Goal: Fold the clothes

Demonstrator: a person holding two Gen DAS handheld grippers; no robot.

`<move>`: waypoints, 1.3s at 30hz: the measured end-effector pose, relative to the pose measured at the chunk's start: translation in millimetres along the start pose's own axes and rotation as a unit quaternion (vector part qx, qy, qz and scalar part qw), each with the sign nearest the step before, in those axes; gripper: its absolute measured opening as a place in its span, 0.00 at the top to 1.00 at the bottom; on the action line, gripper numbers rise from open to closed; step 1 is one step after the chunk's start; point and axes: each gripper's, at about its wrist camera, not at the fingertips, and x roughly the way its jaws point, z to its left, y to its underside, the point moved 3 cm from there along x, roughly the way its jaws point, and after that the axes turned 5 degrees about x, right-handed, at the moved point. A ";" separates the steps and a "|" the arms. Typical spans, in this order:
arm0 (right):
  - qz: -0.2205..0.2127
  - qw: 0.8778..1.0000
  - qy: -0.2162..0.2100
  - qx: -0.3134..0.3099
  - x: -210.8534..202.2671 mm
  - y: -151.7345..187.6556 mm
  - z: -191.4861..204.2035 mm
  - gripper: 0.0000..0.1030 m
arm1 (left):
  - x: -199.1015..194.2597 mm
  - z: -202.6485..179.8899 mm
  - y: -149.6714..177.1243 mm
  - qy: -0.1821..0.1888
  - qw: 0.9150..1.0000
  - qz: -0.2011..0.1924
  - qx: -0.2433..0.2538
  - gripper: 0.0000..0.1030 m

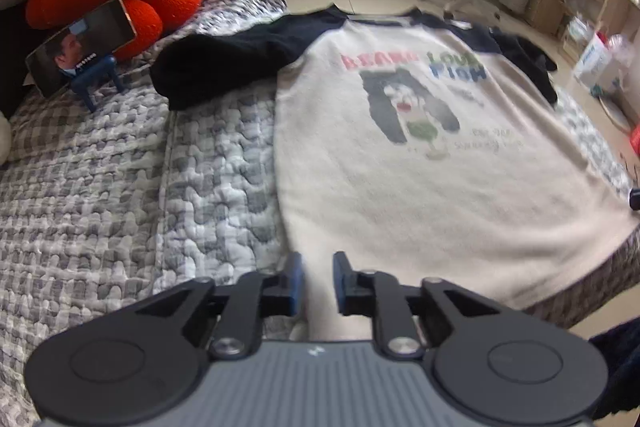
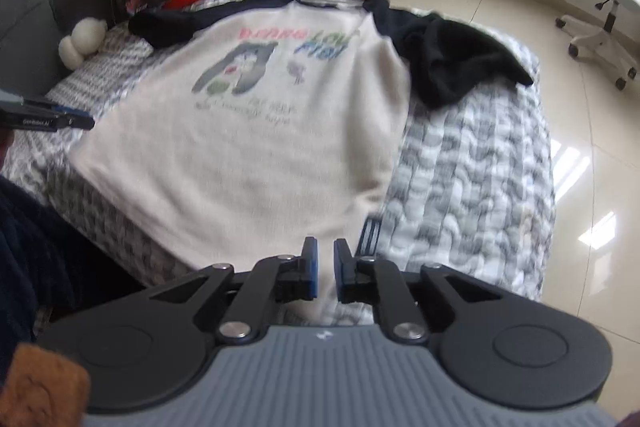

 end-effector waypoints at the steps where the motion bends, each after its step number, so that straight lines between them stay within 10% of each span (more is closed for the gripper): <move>1: -0.011 1.000 0.002 0.001 -1.9 -4.0 0.7 0.87 | -0.6 4.0 -2.2 -0.005 1.000 -0.003 -0.009 0.70; 21: -0.165 0.981 0.082 0.060 11.1 -99.8 -2.5 0.86 | 38.0 47.4 -59.3 -0.093 0.986 -0.026 -0.136 0.56; 39: -0.113 0.989 0.069 0.062 103.8 -124.8 33.1 0.77 | 104.7 121.2 -79.6 -0.105 0.979 -0.035 -0.173 0.46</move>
